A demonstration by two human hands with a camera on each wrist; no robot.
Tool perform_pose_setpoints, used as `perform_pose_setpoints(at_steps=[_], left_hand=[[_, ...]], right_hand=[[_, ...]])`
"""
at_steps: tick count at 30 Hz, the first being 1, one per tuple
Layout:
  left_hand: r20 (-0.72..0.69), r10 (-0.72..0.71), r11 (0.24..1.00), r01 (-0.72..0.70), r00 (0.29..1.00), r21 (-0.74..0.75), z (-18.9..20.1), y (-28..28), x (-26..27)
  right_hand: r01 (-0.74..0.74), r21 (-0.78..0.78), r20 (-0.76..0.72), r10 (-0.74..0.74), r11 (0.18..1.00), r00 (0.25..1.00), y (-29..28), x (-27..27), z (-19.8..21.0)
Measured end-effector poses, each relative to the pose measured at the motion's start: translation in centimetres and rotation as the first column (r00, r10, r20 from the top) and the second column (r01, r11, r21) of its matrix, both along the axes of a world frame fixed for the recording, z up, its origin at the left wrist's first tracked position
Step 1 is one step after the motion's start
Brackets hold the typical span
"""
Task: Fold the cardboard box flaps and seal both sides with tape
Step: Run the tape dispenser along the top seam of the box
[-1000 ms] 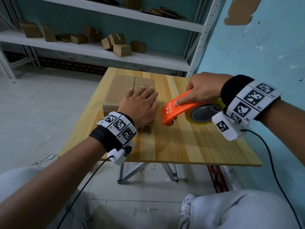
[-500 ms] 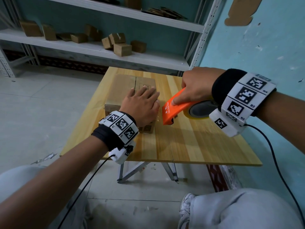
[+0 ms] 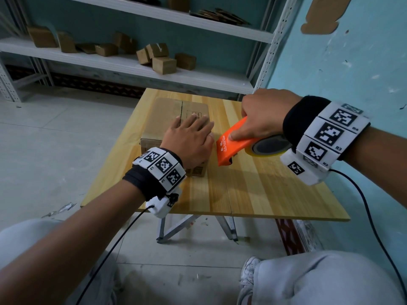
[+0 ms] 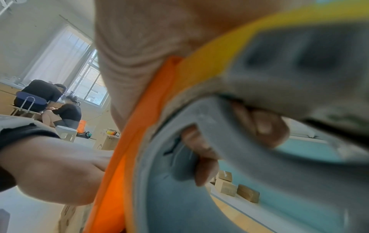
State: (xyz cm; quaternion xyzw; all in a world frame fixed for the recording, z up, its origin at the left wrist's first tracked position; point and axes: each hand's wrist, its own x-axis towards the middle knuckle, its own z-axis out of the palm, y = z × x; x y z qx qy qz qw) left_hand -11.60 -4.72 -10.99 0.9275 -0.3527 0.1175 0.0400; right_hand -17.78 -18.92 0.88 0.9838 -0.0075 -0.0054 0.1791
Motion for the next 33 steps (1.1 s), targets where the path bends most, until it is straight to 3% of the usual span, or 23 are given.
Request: perform_pose_setpoints(at_steps=[19,33], left_hand=[[0.000,0.003,1.000,-0.004,1.000,0.027,0.0,0.0,0.3],[-0.001,-0.002,1.000,0.002,1.000,0.029,0.0,0.2,0.3]], right_hand=[[-0.029,-0.157,0.104,0.046,0.987,0.993,1.8,-1.6,-0.6],[-0.016,-0.138,0.098,0.030,0.990,0.995,1.9,-2.2,-0.7]])
